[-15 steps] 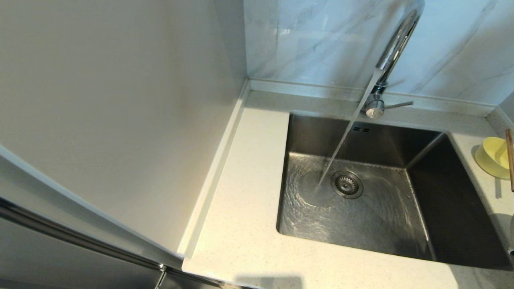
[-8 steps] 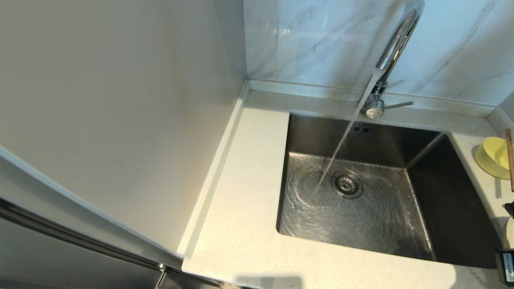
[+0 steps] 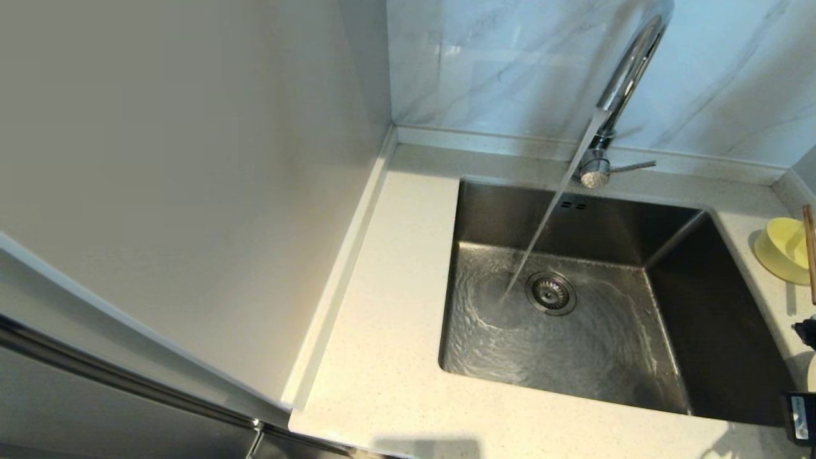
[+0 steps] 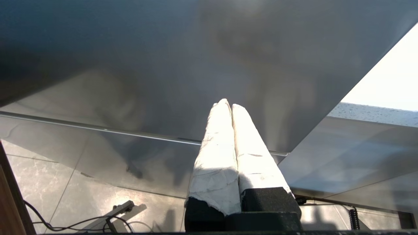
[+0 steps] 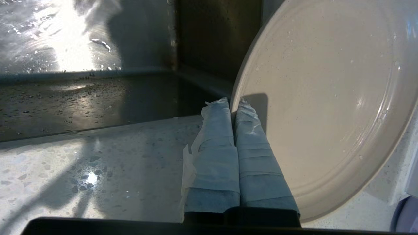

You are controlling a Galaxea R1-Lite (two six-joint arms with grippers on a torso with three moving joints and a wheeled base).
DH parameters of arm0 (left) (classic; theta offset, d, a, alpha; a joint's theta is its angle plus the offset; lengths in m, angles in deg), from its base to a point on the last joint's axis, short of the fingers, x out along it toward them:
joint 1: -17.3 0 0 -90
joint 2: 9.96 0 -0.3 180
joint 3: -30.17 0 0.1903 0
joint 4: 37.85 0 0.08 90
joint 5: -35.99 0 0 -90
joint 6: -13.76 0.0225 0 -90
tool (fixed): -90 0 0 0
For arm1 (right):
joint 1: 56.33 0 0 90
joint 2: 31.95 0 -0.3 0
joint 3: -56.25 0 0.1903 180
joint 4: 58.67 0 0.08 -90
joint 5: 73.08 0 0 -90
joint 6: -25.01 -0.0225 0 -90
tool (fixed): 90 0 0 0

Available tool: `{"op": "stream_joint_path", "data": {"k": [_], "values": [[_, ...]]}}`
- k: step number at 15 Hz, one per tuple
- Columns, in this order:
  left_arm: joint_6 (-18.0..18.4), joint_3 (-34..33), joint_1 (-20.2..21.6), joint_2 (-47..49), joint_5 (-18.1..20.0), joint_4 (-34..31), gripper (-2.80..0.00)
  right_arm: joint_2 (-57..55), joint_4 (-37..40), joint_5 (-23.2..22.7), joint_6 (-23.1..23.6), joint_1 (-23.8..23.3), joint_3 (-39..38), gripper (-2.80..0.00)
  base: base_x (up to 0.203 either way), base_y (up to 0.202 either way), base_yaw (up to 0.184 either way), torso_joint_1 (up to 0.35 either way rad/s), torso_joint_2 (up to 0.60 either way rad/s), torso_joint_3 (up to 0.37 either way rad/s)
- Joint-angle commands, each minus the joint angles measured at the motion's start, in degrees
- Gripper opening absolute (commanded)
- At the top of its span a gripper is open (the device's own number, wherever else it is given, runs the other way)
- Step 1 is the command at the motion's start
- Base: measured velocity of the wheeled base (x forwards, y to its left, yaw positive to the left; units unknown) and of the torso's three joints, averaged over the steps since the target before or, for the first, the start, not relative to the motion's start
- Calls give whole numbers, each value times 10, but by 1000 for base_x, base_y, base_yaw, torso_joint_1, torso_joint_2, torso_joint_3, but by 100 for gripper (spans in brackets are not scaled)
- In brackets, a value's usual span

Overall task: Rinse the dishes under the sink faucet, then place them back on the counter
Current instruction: Place the plate on the table, then pick up the chopsticks

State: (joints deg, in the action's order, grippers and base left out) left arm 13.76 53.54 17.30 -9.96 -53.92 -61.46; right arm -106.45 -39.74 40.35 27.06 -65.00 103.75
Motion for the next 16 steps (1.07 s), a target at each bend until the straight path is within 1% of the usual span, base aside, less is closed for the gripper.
{"op": "stream_joint_path", "data": {"k": [1,2,8,11,12,13,14,16], "values": [[0,0,0,0,0,0,-280,-9,0,2,1,-3,-1,-231,0,0,0,0,0,0],[0,0,0,0,0,0,-280,-9,0,2,1,-4,0,0,0,0,0,0,0,0],[0,0,0,0,0,0,-280,19,-1,2,1,-7,4,0,0,0,0,0,0,0],[0,0,0,0,0,0,-280,55,0,-4,1,-7,24,0,0,0,0,0,0,0],[0,0,0,0,0,0,-280,62,2,-14,1,-7,38,0,0,0,0,0,0,0],[0,0,0,0,0,0,-280,72,4,-30,1,-7,49,-54,0,0,0,0,0,0],[0,0,0,0,0,0,-280,77,7,-39,2,-7,60,-280,0,0,0,0,0,0],[0,0,0,0,0,0,-280,75,8,-42,2,-7,88,-280,0,0,0,0,0,0]]}}
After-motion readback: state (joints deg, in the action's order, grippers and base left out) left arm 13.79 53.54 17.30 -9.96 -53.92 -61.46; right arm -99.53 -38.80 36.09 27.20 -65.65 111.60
